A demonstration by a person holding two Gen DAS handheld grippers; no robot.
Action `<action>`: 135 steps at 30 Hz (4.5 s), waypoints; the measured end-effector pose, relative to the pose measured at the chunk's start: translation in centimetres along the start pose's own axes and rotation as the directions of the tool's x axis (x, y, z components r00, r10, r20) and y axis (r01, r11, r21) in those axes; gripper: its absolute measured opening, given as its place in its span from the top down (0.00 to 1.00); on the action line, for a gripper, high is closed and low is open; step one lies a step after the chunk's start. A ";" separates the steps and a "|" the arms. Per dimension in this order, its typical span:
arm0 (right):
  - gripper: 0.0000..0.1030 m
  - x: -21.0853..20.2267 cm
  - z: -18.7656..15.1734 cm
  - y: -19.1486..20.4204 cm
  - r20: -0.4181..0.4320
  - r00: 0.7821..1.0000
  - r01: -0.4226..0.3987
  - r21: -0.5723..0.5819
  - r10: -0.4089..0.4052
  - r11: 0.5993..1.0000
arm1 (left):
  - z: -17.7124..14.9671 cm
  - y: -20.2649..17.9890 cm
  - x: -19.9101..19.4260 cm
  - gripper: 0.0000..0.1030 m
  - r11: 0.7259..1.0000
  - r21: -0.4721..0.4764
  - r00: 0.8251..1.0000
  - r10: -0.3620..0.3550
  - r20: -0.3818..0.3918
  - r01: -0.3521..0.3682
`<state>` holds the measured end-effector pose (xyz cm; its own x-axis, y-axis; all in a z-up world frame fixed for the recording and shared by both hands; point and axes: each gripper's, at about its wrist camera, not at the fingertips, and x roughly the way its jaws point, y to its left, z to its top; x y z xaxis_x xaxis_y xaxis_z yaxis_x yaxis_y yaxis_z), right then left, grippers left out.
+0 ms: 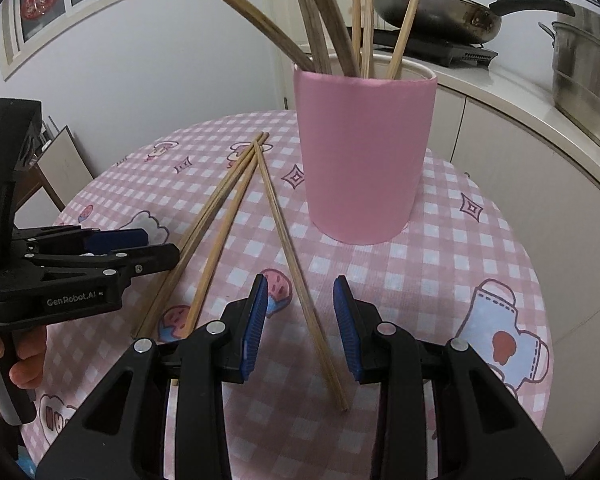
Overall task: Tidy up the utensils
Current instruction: 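Move both tools down to the remaining chopsticks on the table, then close the left tool on a chopstick while the right tool grasps another, then lift the held chopsticks upright with both tools toward the pink cup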
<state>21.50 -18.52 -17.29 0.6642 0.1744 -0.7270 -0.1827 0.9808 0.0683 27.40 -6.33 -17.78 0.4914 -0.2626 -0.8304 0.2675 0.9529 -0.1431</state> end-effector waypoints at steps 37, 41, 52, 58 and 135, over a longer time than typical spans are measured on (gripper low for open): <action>0.96 1.1 -0.6 2.1 -0.100 0.995 -0.005 -0.119 -0.007 0.993 | -1.8 0.2 -1.1 0.95 0.985 0.121 0.992 0.121 0.027 -0.123; 0.96 0.0 -1.8 2.8 -0.130 0.991 -0.062 -0.133 0.045 0.989 | -4.1 1.5 -3.0 0.95 0.987 0.121 0.994 0.106 0.022 -0.108; 0.95 -2.0 -3.8 4.0 -0.176 0.984 -0.036 -0.204 0.000 0.978 | -8.1 2.8 -6.2 0.94 0.989 0.115 0.996 0.085 0.020 -0.087; 0.83 0.2 -1.6 4.5 -0.139 0.990 0.000 -0.215 -0.030 0.977 | -6.0 2.2 -4.6 0.86 0.990 0.129 0.998 0.065 0.008 -0.065; 0.96 -19.8 9.4 2.0 0.388 0.922 0.052 -0.178 0.021 0.983 | 6.5 -4.1 -21.4 0.95 0.983 0.173 0.858 -0.139 0.495 0.059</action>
<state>14.75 -19.24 3.68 0.8892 0.2155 -0.4036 -0.2740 0.9573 -0.0924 21.16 -5.65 4.05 0.7948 -0.4326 -0.4256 0.4354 0.8950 -0.0966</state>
